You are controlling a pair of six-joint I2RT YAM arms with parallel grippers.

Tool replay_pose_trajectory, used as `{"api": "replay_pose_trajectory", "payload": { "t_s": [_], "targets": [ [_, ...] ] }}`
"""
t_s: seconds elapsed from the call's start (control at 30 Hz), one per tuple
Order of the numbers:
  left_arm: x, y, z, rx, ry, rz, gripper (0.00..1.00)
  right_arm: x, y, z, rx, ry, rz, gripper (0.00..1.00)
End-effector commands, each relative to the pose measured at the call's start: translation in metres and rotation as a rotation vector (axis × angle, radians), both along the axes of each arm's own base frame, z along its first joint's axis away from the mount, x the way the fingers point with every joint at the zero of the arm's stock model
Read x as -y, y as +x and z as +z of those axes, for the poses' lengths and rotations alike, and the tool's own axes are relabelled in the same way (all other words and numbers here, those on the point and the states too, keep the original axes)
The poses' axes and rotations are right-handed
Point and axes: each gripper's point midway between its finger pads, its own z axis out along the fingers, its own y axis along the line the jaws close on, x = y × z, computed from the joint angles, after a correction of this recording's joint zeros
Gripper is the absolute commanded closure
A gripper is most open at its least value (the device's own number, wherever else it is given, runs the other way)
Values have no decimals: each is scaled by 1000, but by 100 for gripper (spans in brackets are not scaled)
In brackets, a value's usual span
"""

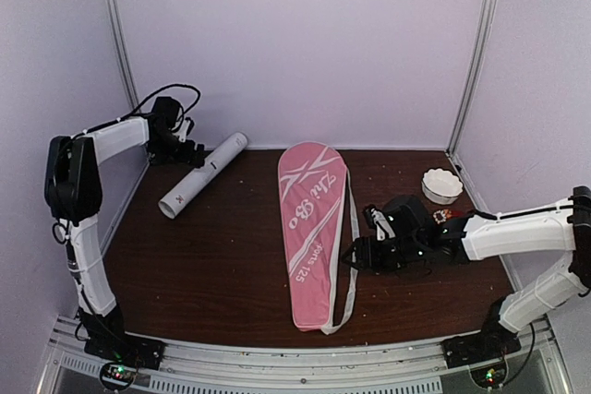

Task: Pack up the badminton gear

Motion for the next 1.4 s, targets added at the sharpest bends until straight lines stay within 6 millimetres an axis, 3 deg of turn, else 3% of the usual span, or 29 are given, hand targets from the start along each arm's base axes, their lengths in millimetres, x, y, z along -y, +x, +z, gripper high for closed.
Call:
{"api": "replay_pose_trajectory", "payload": {
  "t_s": [0.0, 0.13, 0.3, 0.53, 0.63, 0.73, 0.87, 1.0, 1.13, 1.23, 1.37],
  "targets": [
    [-7, 0, -36, -147, 36, -72, 2, 2, 6, 17, 39, 13, 16, 36],
    [-5, 2, -63, -229, 49, -98, 3, 8, 10, 23, 52, 18, 6, 34],
    [6, -6, -80, -283, -22, -103, 13, 15, 17, 29, 72, 18, -4, 31],
    [20, -40, -99, -326, -9, -94, 25, 18, 24, 44, 100, 30, -4, 19],
    [29, -64, -118, -378, 8, -97, 29, 17, 27, 49, 114, 38, -3, 14],
    [39, -80, -124, -378, -8, -92, 42, 14, 31, 56, 118, 54, -4, 13],
    [87, -107, -81, -215, -159, -174, 53, 8, 41, 70, 154, 99, -27, 13],
    [162, -150, -18, -14, -407, -379, 56, -4, 53, 91, 186, 183, -47, 13],
    [225, -202, 27, 70, -580, -543, 56, -16, 62, 113, 234, 262, -51, 10],
    [263, -242, 55, 105, -757, -638, 56, -26, 62, 135, 284, 357, -27, 1],
    [300, -279, 85, 158, -866, -742, 56, -33, 58, 165, 363, 475, 0, 0]
  ]
}}
